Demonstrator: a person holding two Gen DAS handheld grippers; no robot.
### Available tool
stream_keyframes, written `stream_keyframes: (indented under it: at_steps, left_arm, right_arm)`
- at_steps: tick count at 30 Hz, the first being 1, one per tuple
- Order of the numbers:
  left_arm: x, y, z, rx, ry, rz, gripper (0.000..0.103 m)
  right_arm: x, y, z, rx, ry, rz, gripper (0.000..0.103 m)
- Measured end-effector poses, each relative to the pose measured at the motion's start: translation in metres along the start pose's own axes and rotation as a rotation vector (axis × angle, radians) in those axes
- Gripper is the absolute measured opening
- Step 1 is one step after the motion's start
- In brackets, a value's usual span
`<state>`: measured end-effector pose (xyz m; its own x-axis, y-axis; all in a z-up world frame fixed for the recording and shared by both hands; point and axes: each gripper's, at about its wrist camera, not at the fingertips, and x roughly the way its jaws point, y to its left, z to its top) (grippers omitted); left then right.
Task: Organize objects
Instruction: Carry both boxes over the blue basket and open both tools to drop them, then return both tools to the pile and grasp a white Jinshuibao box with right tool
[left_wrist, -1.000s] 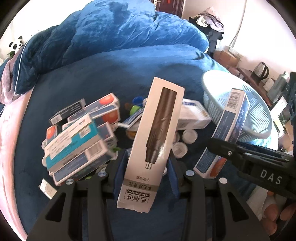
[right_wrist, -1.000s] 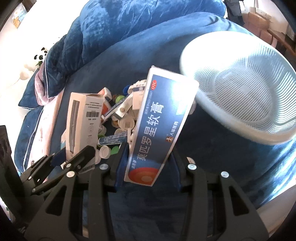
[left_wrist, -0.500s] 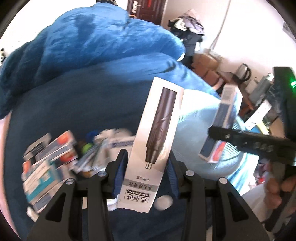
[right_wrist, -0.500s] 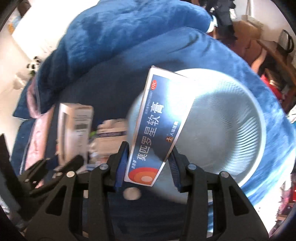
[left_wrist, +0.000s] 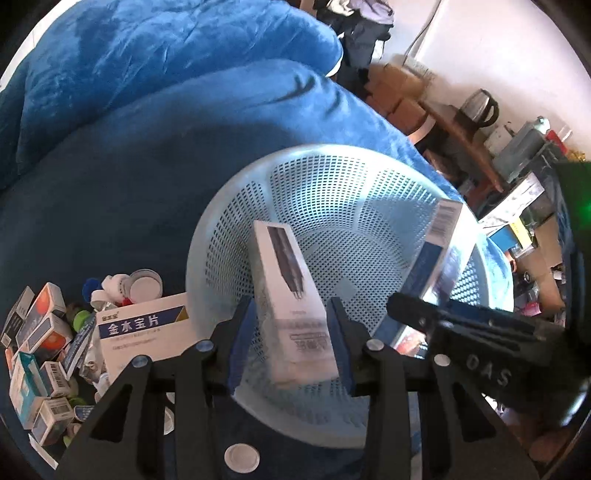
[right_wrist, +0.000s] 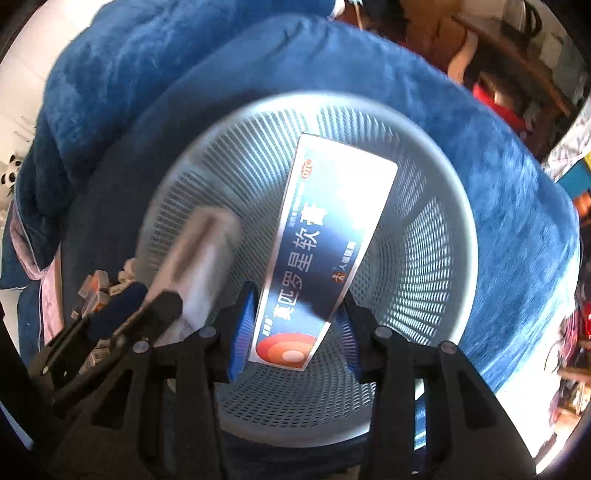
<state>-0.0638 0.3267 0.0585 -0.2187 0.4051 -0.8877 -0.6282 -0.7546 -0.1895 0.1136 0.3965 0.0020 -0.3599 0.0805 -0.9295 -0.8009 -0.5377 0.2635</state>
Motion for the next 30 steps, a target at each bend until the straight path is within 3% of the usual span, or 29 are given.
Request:
stream_keyframes:
  at_steps: [3,5,6,8,10,11,13,18,30]
  left_arm:
    - [0.002,-0.003,0.0,0.01,0.0,0.007,0.04]
    - [-0.001,-0.003,-0.001,0.021,-0.011,0.025,0.056]
    - [-0.004,-0.001,-0.002,0.022,-0.019,0.048,0.062]
    - [-0.008,0.005,-0.004,0.01,-0.034,0.084,0.085]
    - [-0.013,0.016,-0.004,-0.025,-0.041,0.057,0.095]
    - [-0.016,0.024,-0.004,-0.05,-0.04,0.052,0.101]
    - [-0.021,0.033,-0.007,-0.072,-0.057,0.062,0.102]
    - [-0.023,0.048,-0.012,-0.091,-0.065,0.082,0.102]
    - [-0.031,0.08,-0.026,-0.115,-0.068,0.087,0.102]
  right_arm:
    - [0.0,-0.003,0.0,0.014,-0.005,-0.003,0.043]
    - [0.002,-0.002,0.0,0.004,-0.002,-0.043,0.045]
    - [0.002,-0.002,0.0,0.002,-0.005,-0.059,0.049]
    - [0.001,-0.005,0.0,0.021,-0.008,-0.054,0.057]
    - [-0.003,-0.012,-0.001,0.04,-0.016,-0.036,0.081]
    - [-0.004,-0.011,-0.001,0.038,-0.02,-0.029,0.085]
    - [-0.005,-0.006,-0.003,0.018,-0.024,-0.023,0.095]
    - [-0.003,0.004,0.0,-0.009,-0.018,-0.03,0.103]
    - [-0.004,0.036,-0.001,-0.057,-0.05,-0.003,0.103]
